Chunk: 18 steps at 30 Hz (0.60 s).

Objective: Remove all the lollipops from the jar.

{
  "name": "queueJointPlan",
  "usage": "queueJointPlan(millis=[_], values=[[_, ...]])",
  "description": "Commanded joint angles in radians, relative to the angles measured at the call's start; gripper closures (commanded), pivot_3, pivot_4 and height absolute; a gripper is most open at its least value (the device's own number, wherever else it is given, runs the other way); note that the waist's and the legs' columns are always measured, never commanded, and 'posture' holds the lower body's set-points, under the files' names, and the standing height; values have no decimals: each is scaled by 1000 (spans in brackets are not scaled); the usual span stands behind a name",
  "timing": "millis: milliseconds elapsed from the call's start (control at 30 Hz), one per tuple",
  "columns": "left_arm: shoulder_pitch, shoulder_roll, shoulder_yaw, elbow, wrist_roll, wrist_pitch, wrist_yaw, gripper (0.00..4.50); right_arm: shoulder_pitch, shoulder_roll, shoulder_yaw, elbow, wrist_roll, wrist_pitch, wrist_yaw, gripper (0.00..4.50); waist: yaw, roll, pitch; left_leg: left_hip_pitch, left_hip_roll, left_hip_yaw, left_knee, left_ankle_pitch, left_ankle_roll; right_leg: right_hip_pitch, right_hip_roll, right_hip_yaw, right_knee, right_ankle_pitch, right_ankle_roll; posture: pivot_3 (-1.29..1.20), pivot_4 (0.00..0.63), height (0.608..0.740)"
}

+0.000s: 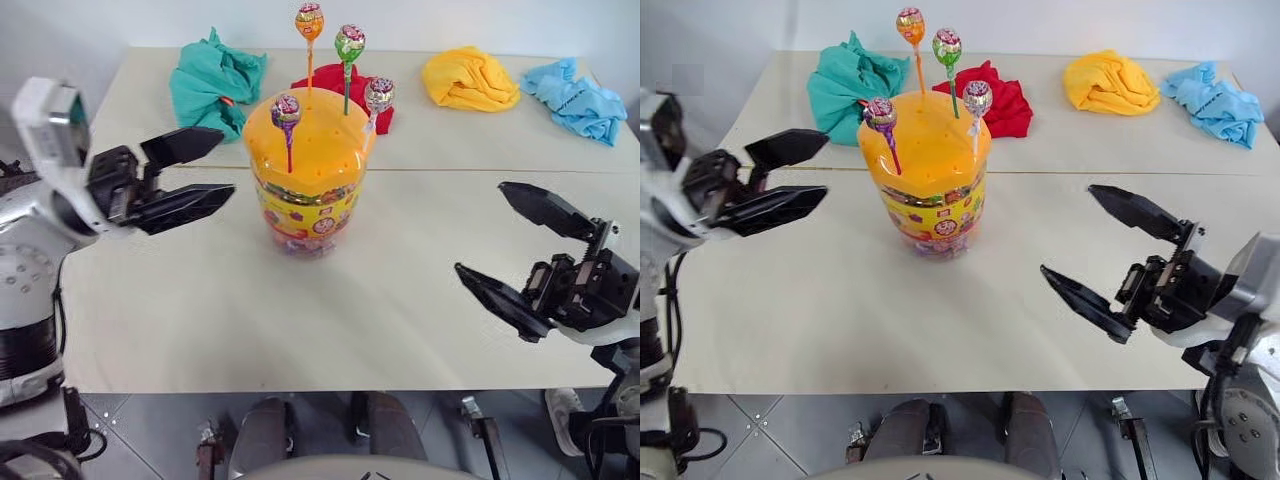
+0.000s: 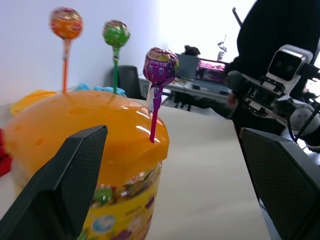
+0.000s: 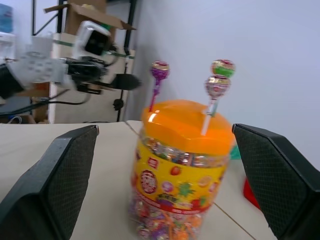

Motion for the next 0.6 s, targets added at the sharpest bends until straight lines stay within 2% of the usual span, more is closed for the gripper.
queueJointPlan(millis=[33,200,600], values=[[-64,-29,-41,12,56,-37,-2,0,-26,17,25,-44,-23,-26,-23,18,-1,0,0,0,0,0,0,0,0,0,0,0,0,0,0,0,150,740],[-130,-115,-92,35,115,-62,22,0,-81,61,106,-58,-72,-23,-89,18,-1,0,0,0,0,1,0,0,0,0,1,0,-1,0,0,0,150,740],[-170,-177,-109,70,144,-56,2,3620,-113,123,175,-86,-138,-23,-200,0,0,0,0,-1,0,2,0,0,0,0,1,0,-1,0,1,0,150,740]])
